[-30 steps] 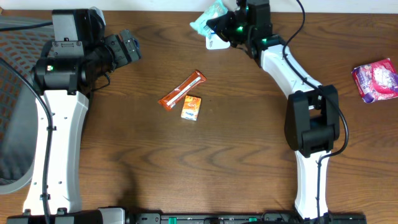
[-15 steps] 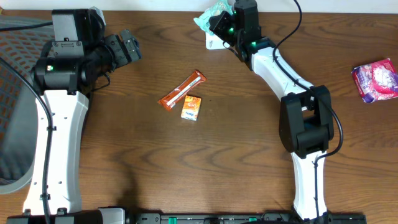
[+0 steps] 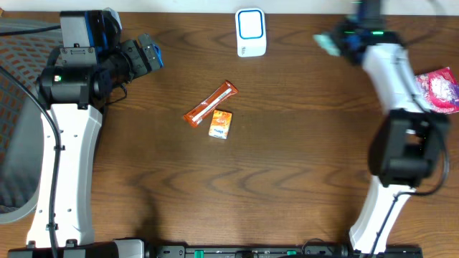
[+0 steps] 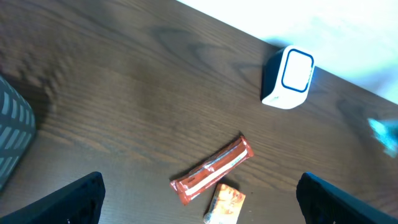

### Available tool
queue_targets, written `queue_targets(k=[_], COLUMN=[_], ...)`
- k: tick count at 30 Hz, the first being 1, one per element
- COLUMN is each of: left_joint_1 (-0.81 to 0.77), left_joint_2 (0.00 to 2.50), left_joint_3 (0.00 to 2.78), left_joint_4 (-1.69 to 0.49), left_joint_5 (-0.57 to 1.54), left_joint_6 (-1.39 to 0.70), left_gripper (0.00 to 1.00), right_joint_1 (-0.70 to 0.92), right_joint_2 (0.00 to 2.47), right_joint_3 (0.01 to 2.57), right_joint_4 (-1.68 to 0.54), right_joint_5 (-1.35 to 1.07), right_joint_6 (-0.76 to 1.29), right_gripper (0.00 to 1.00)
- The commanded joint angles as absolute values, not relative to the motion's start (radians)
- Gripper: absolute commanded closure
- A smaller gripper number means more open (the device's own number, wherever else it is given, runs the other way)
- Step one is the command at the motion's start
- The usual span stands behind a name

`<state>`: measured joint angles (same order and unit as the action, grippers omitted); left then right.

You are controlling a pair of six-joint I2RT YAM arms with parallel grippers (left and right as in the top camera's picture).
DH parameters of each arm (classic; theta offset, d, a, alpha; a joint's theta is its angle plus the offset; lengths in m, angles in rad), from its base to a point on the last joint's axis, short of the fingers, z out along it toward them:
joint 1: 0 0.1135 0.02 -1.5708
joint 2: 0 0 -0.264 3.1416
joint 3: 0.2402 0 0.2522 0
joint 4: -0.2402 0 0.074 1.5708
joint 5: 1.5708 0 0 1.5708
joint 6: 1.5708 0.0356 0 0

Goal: Scan the item barcode
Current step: 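Carry the wipes pack right and drop it beside the purple package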

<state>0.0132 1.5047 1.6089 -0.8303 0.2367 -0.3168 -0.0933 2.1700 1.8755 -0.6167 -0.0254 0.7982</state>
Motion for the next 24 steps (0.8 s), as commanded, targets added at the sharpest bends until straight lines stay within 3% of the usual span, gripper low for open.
queue_targets(k=[1, 9, 17, 24], left_joint_1=[0.017, 0.017, 0.017, 0.017], left_joint_2=[1.51, 1.51, 1.51, 1.51], left_joint_3=[1.606, 1.606, 1.606, 1.606], left_joint_4=[-0.83, -0.83, -0.83, -0.83], left_joint_5=[0.234, 0.234, 0.234, 0.234], left_joint_6=[-0.308, -0.308, -0.308, -0.308], left_gripper=[0.02, 0.02, 0.02, 0.02], right_joint_1=[-0.191, -0.36, -0.391, -0.402], right_joint_2=[2.141, 2.151, 2.203, 2.275], right_joint_3=[1.887, 1.868, 1.868, 1.868], right_joint_4=[-0.685, -0.685, -0.563, -0.479], right_joint_5=[0.081, 0.078, 0.078, 0.122], right_joint_6=[0.753, 0.743, 0.727, 0.74], right_gripper=[0.99, 0.99, 0.99, 0.9])
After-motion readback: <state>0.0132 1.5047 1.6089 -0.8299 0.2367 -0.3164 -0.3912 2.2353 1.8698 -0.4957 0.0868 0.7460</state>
